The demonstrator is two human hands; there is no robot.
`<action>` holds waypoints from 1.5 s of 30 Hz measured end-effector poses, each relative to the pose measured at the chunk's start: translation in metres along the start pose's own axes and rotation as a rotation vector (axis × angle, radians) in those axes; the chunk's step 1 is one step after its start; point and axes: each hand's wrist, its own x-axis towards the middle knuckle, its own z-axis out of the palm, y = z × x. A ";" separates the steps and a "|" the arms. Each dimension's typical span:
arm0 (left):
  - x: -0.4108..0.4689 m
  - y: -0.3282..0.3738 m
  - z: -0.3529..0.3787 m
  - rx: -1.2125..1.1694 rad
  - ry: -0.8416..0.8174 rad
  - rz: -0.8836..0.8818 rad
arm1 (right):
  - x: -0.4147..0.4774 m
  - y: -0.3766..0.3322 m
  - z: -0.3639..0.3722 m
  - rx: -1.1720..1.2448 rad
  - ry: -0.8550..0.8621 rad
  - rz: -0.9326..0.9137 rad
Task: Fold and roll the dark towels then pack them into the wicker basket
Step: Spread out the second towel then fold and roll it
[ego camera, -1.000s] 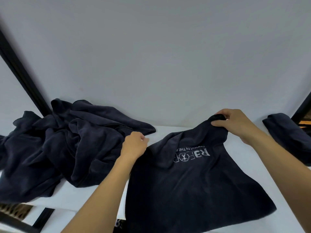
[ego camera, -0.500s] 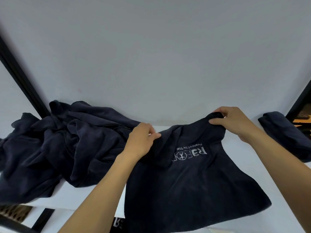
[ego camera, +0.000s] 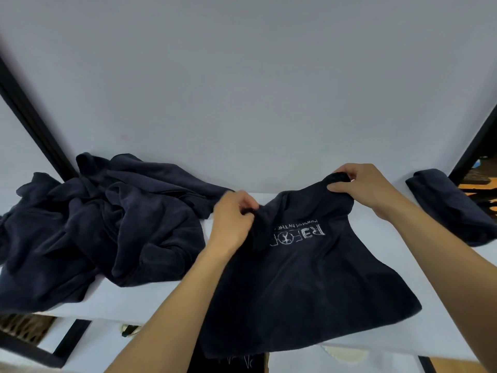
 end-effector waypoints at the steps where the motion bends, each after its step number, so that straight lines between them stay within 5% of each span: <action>1: 0.007 0.002 -0.007 0.017 0.085 0.038 | 0.000 0.000 0.000 0.004 0.000 -0.003; 4: 0.017 0.005 -0.024 0.154 0.125 0.227 | -0.001 0.000 0.001 0.014 0.005 -0.010; 7: 0.006 -0.006 -0.019 0.335 -0.086 0.470 | -0.002 0.004 0.003 0.017 -0.006 -0.005; 11: -0.022 -0.023 -0.008 0.324 -0.355 0.292 | -0.002 0.009 0.005 0.010 -0.026 0.000; 15: -0.031 -0.031 -0.008 0.311 -0.354 0.211 | 0.000 0.008 0.005 0.007 -0.027 -0.005; 20: -0.039 -0.020 0.002 0.287 -0.223 0.232 | 0.001 0.009 0.008 0.012 -0.035 -0.006; 27: -0.031 -0.026 0.002 0.623 -0.419 0.403 | 0.003 0.014 -0.003 0.044 -0.048 0.041; 32: -0.033 -0.024 0.006 0.723 -0.234 0.500 | 0.002 0.014 -0.011 0.014 -0.020 0.080; 38: 0.007 0.000 -0.035 0.244 0.128 0.190 | 0.008 0.002 -0.033 0.110 -0.017 0.126; 45: 0.112 0.059 -0.095 0.022 0.286 0.087 | 0.033 -0.048 -0.076 0.276 0.162 -0.045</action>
